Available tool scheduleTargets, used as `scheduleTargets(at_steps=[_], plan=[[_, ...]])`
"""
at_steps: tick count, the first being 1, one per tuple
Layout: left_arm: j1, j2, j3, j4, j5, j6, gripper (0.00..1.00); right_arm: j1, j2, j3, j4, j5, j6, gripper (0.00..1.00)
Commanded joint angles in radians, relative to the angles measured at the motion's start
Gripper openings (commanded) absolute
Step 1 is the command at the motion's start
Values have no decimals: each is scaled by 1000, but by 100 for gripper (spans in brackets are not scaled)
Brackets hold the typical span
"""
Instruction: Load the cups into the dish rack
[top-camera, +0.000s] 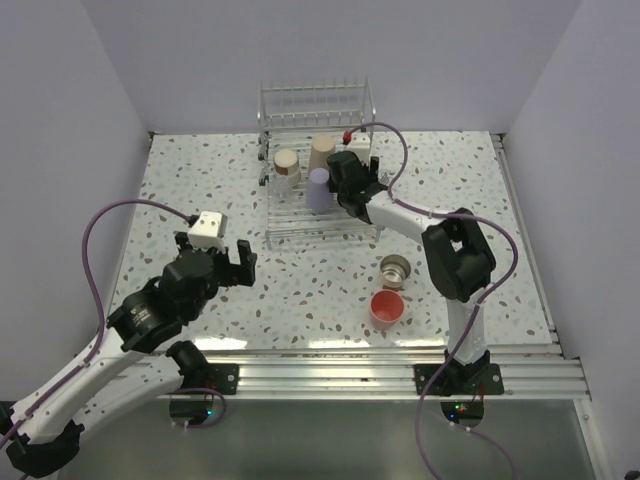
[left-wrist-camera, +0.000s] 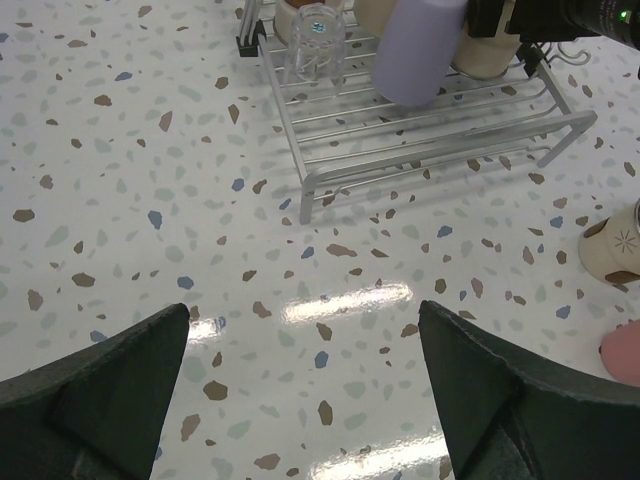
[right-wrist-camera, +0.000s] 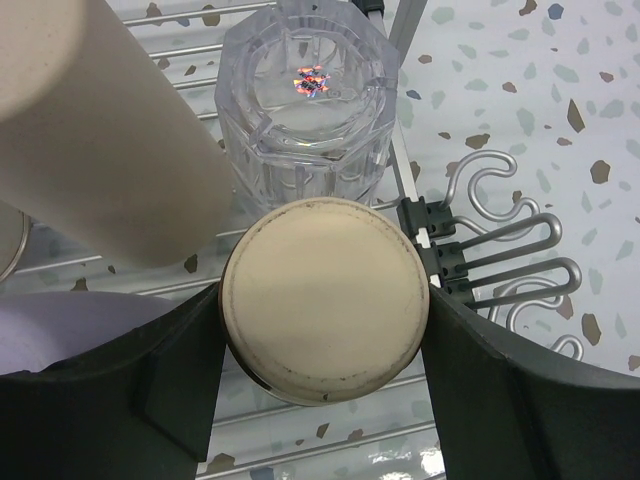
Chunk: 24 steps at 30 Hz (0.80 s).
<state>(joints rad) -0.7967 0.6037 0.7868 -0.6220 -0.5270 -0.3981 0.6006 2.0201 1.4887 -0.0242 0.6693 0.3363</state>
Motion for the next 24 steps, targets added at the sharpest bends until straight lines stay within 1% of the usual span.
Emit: scheduleTargets(at_steps=[1, 3, 4, 6, 7, 10, 12, 14, 16, 18, 19, 21, 24], plan=[[8, -5, -9, 53, 7, 31, 100, -4, 22, 50, -13, 33, 15, 0], [8, -7, -11, 53, 7, 30, 100, -4, 20, 50, -13, 39, 15, 7], [11, -5, -11, 53, 9, 31, 100, -4, 20, 45, -11, 39, 13, 21], [11, -8, -11, 53, 7, 31, 100, -4, 16, 42, -5, 36, 13, 37], [11, -7, -11, 53, 7, 31, 100, -5, 14, 38, -3, 36, 15, 49], [11, -7, -12, 53, 7, 30, 100, -4, 2, 25, 3, 38, 17, 66], [16, -7, -12, 53, 12, 33, 100, -5, -6, 21, 7, 39, 17, 68], [16, -5, -14, 56, 12, 33, 100, -4, -17, 15, 7, 41, 17, 74], [17, -4, -14, 57, 13, 35, 100, -5, -27, -1, 18, 42, 18, 78], [19, -2, -14, 57, 15, 35, 100, -5, -49, -16, 42, 44, 18, 86], [19, -2, -14, 57, 15, 36, 100, -4, -58, -33, 50, 42, 17, 89], [22, -2, -14, 57, 15, 36, 100, -4, -83, -45, 69, 44, 12, 93], [24, -4, -14, 57, 15, 35, 100, -5, -115, -62, 82, 41, -2, 97]])
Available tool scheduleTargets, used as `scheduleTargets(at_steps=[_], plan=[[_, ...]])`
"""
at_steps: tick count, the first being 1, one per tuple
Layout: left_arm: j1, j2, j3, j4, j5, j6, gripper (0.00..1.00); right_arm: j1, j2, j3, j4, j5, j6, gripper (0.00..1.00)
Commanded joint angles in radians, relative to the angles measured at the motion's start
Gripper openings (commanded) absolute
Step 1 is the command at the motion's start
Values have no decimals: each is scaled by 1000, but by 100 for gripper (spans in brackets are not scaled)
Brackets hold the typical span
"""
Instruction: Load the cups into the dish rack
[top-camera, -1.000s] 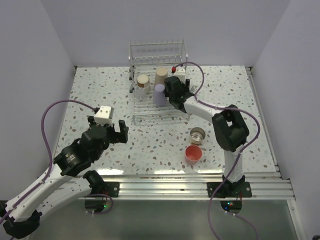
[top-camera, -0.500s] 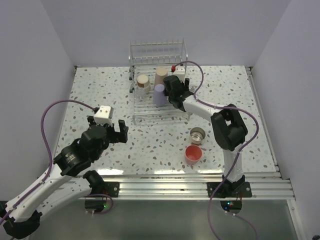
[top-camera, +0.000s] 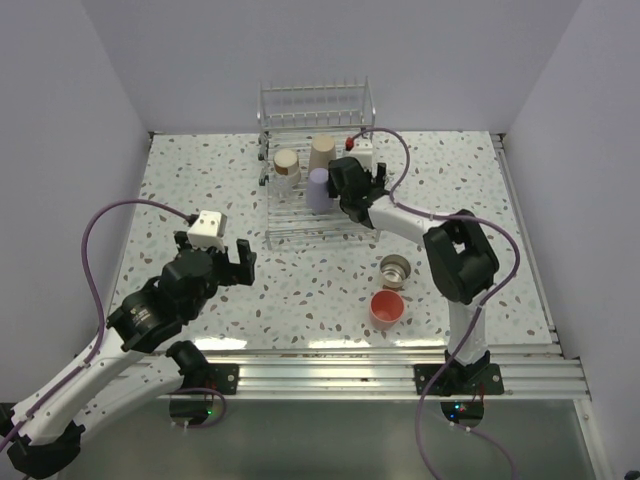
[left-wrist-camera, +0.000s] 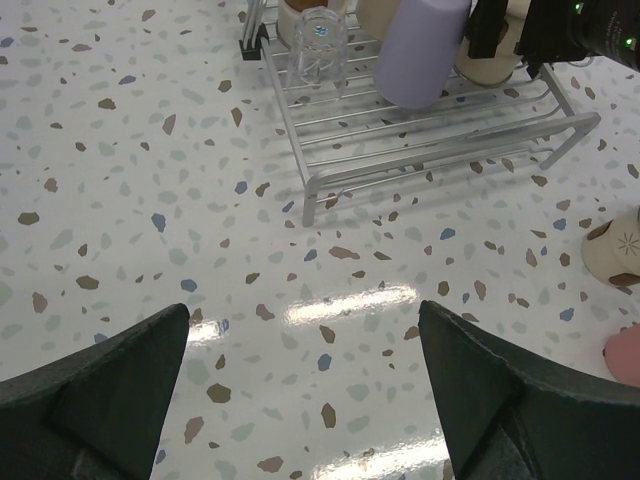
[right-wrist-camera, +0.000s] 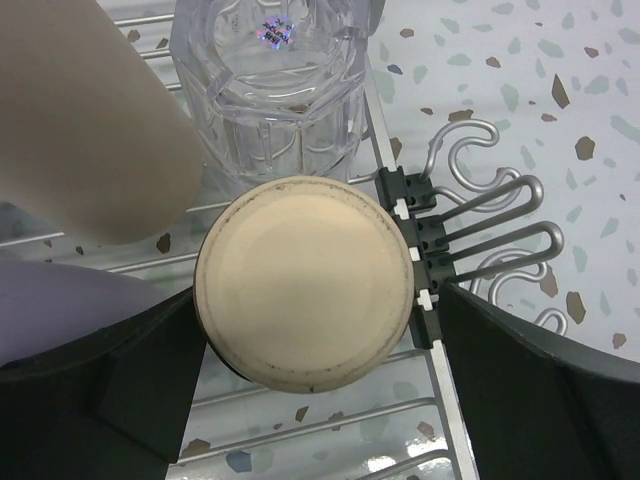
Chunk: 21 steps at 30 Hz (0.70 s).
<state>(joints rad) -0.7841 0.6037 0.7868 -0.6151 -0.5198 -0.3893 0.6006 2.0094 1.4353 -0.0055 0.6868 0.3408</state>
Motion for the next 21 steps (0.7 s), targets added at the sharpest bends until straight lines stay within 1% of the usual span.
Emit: scheduleTargets(at_steps=[1, 9, 12, 14, 16, 17, 18, 19, 20, 21], plan=[[13, -4, -12, 52, 7, 27, 100, -5, -116, -16, 68, 23, -11, 98], [19, 1, -14, 54, 9, 29, 100, -4, -262, -55, 79, 13, -40, 98], [20, 1, -14, 54, 10, 30, 100, -5, -343, -70, 53, -25, -40, 98], [22, -1, -15, 54, 10, 30, 100, -2, -425, -104, 30, -47, -23, 98], [23, -1, -15, 54, 12, 32, 100, -1, -503, -200, 15, -96, 27, 98], [23, -1, -15, 55, 14, 33, 100, 5, -590, -248, 21, -119, 49, 98], [25, 2, -17, 61, 23, 36, 100, 7, -635, -300, 39, -142, 93, 98], [25, 2, -18, 64, 29, 43, 100, 13, -676, -409, 51, -179, 118, 98], [25, 11, -20, 66, 35, 47, 100, 33, -768, -470, 85, -188, 174, 98], [25, 19, -20, 71, 41, 52, 100, 48, -806, -581, 107, -193, 194, 98]])
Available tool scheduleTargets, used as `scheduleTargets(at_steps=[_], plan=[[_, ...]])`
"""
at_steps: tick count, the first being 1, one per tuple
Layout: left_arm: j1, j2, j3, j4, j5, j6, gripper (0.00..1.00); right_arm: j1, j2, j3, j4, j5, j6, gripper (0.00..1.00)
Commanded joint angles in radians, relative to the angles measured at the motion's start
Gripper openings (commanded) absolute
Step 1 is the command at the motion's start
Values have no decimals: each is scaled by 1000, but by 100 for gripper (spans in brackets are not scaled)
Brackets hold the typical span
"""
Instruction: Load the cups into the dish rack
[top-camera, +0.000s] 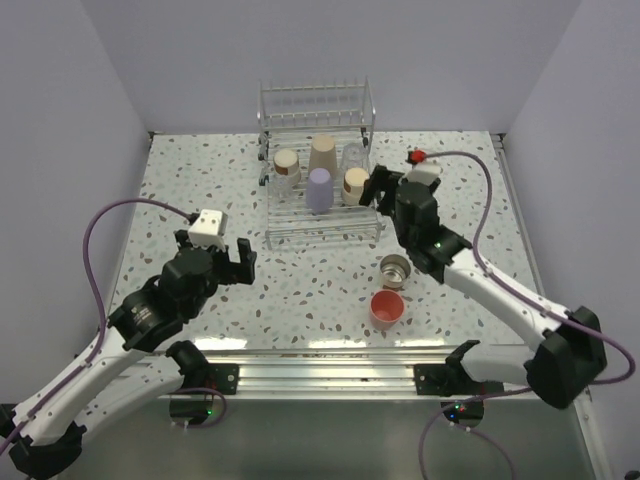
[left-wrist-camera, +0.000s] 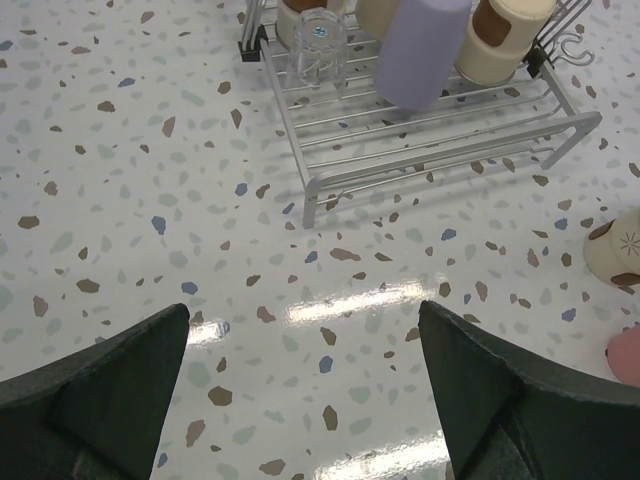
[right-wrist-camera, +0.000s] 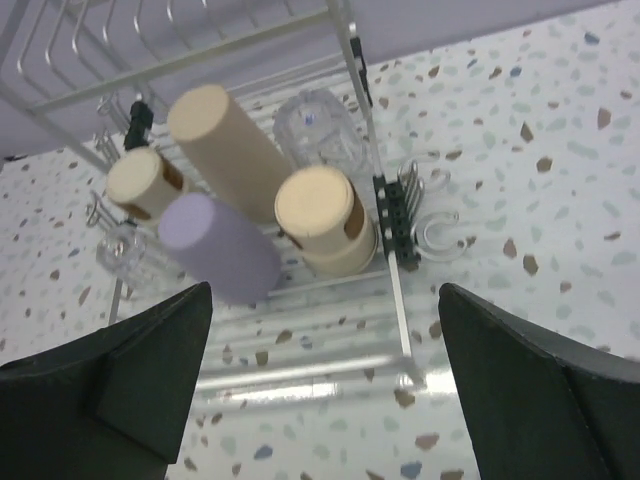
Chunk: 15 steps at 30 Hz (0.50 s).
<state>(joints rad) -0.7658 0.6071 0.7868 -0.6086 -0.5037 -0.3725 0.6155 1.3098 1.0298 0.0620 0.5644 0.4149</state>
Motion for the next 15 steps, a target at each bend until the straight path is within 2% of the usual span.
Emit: scheduleTargets(at_steps=[1, 4, 7, 8, 10, 12, 13, 15], plan=[[6, 26, -18, 64, 27, 38, 100, 50, -150, -224, 57, -60, 136, 98], [6, 94, 22, 44, 7, -3, 98, 174, -271, -364, 70, 17, 205, 98], [5, 169, 5, 113, 83, -57, 97, 233, -362, -497, 113, 87, 275, 98], [2, 184, -6, 177, 153, -68, 96, 237, -382, -528, 149, 109, 301, 98], [-12, 239, -33, 240, 207, -100, 93, 248, -423, -621, 226, 115, 321, 98], [-76, 279, -41, 311, 208, -124, 93, 250, -473, -698, 280, 111, 335, 97], [-143, 321, -40, 328, 167, -129, 93, 253, -495, -717, 307, 112, 334, 96], [-203, 370, -28, 366, 136, -132, 93, 251, -546, -766, 347, 118, 329, 97]])
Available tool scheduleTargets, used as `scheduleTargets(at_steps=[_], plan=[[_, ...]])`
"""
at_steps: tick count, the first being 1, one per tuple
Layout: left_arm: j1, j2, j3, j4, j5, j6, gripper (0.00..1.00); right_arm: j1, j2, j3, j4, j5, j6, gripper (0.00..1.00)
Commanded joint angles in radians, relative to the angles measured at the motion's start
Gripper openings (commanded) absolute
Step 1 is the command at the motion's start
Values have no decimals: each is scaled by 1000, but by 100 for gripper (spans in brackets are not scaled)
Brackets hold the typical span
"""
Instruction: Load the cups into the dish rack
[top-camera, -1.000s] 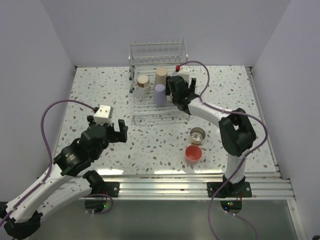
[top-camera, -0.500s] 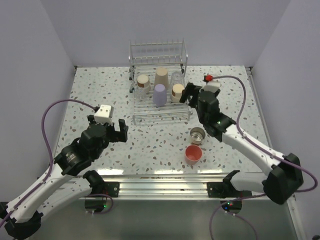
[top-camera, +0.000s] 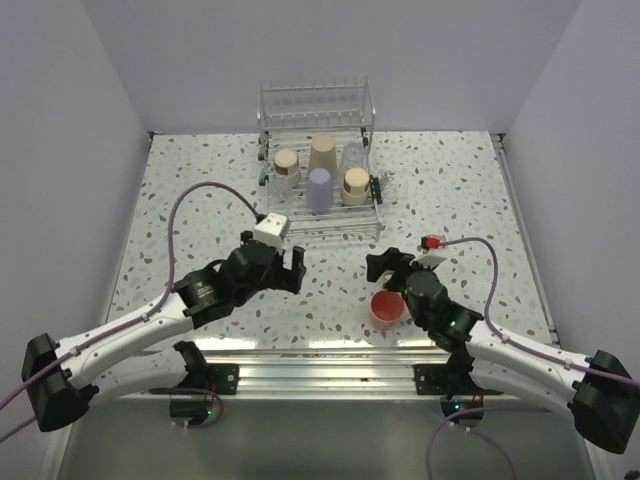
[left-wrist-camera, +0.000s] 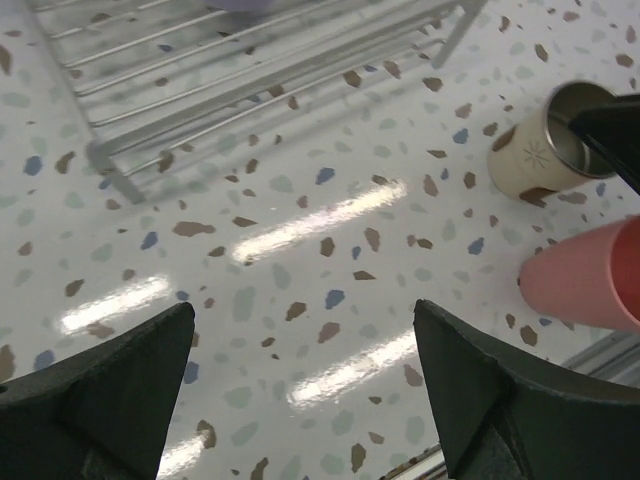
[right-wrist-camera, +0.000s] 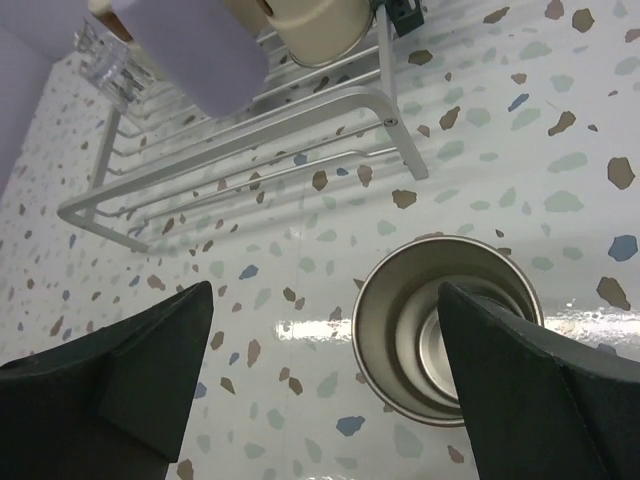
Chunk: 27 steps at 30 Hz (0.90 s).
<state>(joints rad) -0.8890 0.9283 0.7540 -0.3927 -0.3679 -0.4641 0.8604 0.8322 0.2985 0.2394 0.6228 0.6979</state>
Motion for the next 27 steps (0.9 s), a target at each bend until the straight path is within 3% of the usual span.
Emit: scheduleTargets(at_steps=[1, 14, 27], plan=[[-109, 97, 19, 161, 20, -42, 93, 9, -77, -50, 194, 64, 48, 97], [-206, 276, 47, 359, 139, -71, 93, 9, -137, -111, 239, 107, 61, 98], [-272, 455, 169, 371, 130, -79, 92, 9, -196, -154, 224, 150, 104, 98]])
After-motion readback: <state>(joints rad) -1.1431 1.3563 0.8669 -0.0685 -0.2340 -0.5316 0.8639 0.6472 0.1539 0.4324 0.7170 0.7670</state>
